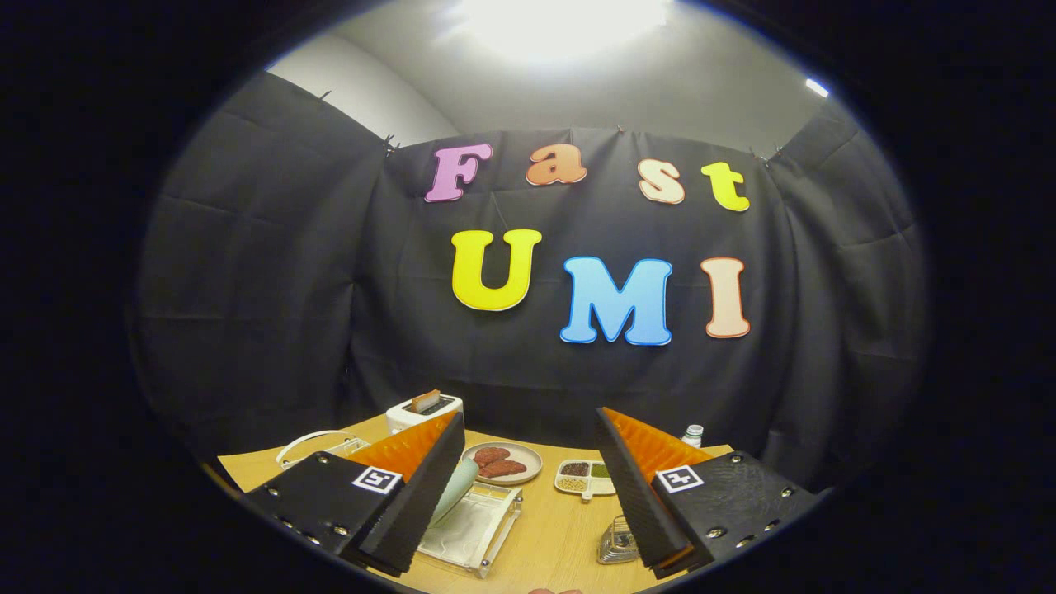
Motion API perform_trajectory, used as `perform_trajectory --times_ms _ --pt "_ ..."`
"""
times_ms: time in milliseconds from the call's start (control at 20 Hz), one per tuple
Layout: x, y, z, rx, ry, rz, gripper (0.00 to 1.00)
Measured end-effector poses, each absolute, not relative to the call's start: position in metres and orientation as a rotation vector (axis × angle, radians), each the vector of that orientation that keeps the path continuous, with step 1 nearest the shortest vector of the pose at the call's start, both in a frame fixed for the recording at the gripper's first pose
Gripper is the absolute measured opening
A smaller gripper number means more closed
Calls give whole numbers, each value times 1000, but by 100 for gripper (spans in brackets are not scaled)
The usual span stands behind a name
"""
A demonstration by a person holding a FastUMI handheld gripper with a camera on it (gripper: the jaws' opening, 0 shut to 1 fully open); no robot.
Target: Take the plate from the dish rack, then take the spoon from the basket and place it into the plate.
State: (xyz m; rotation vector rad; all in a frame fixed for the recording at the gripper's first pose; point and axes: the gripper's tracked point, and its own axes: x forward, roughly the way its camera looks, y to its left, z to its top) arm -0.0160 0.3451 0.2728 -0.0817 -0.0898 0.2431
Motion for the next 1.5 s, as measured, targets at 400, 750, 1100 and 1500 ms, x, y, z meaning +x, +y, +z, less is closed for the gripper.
perform_trajectory --times_ms 400,750,1100,1500 --pt "8 372 258 -78 -29 246 96" --pt "45 401 223 -101 121 280 97" --pt "72 419 197 -97 194 290 97" --pt "77 435 183 -97 227 311 97"
